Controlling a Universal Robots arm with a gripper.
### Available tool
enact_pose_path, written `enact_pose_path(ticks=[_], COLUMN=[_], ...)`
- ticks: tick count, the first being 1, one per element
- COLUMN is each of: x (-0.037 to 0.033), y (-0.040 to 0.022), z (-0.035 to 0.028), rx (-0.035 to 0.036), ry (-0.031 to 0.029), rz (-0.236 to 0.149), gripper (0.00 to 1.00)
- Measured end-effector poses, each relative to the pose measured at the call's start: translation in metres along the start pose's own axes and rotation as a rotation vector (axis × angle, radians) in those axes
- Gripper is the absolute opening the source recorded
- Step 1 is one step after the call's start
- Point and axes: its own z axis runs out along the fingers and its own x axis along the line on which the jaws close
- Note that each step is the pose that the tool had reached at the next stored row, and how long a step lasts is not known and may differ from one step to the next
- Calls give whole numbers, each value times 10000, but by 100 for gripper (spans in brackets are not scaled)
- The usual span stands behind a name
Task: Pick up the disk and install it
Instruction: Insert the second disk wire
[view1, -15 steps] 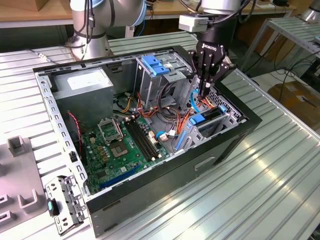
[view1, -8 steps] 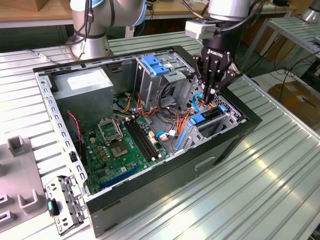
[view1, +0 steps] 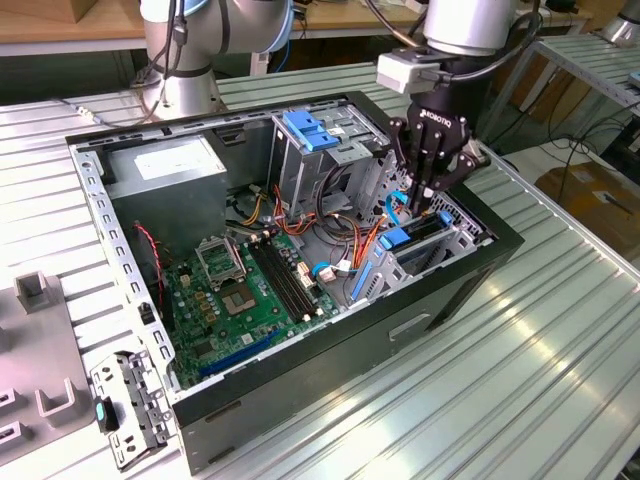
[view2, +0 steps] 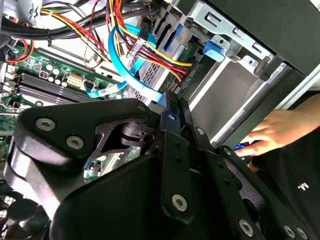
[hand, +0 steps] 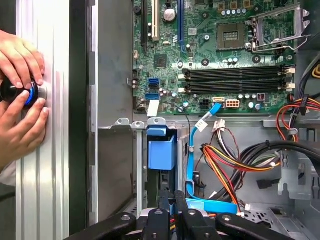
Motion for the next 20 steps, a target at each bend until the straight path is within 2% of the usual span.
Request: enact_pose_path(ticks=[2,10,12,14,15,17,18,19,20], x=[25,150,193,218,226,238,245,252,262], y=[10,49,58,61,61,62,63,63,62], z=[9,63,80,89,92,96,98,101,107], rx=[68,337,412,455,473,497,504,505,506], ry=[-96,-372,-520,-665,-757,-985,-1145,-1234,-1351], rz=[2,40,54,63,68,76,80,82,83], gripper=[16,16,16,16,16,16,16,16,16])
